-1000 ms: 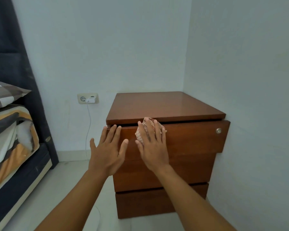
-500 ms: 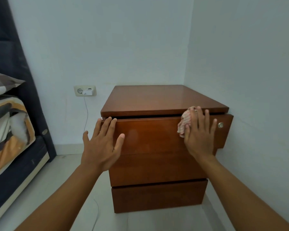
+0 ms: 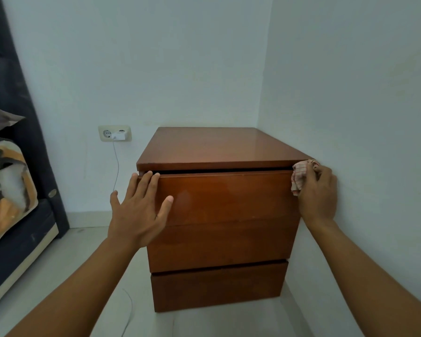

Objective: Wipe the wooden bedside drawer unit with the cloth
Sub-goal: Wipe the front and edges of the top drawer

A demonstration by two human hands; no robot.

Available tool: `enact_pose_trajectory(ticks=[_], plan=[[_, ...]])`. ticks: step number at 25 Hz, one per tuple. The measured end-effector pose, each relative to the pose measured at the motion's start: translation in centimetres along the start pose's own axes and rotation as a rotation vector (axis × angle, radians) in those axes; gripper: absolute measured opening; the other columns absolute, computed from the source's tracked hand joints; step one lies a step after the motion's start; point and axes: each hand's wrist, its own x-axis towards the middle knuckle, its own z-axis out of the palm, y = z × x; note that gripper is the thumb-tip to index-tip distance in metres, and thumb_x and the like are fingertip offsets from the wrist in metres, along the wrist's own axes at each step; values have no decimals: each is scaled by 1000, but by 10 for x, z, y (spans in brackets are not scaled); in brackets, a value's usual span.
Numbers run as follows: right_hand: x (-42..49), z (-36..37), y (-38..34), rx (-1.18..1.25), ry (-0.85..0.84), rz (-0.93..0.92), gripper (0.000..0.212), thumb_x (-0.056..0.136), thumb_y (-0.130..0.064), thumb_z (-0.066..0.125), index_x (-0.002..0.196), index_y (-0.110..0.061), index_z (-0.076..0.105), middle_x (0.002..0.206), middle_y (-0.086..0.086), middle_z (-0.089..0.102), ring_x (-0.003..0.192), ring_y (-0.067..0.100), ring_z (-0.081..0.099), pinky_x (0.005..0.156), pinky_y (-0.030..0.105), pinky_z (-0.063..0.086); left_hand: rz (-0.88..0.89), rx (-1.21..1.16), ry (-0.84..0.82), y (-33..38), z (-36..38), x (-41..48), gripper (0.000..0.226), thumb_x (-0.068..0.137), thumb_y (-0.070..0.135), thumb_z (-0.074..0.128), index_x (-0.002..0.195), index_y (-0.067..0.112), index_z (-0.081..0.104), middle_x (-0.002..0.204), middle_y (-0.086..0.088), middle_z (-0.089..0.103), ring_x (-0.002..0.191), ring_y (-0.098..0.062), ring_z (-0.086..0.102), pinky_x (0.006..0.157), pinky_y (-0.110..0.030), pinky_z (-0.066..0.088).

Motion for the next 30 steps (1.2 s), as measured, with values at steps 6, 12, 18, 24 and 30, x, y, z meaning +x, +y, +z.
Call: enact_pose_trajectory(ticks=[6,12,18,24,30], plan=[[-7,-2,-25,177,-29,113,56,104,-28,51,154,-5,41,159,23,34,145,45,33,116,52,36,-11,-30,16,2,4,-3,85,90,71,9,162,26,15,170,1,12,158,-24,2,120,-68,10],[-14,8,-22,366,45,165,55,102,-1,37,157,-1,36,165,16,35,155,32,28,127,48,26,4,-45,14,-3,5,-4,82,92,71,8,162,28,10,171,3,7,158,-21,-3,120,-67,8],[-109,17,-141,528,41,-372,68,99,9,43,161,-17,33,170,3,27,159,26,20,124,44,34,4,-105,102,-2,25,-5,84,93,75,10,162,27,7,171,5,3,156,-18,-13,121,-66,4],[-145,83,-184,147,-172,-368,80,103,-67,23,165,-27,-5,173,7,-13,159,37,-10,128,57,2,15,-90,166,-4,36,-5,83,94,75,13,162,28,9,171,6,4,157,-17,-11,121,-67,5],[-106,78,-80,133,-179,-107,95,99,-70,26,160,-18,-24,170,19,-21,156,46,-16,126,61,-1,3,-96,178,3,37,-5,85,93,76,13,162,26,10,171,2,6,157,-18,-11,120,-68,8]])
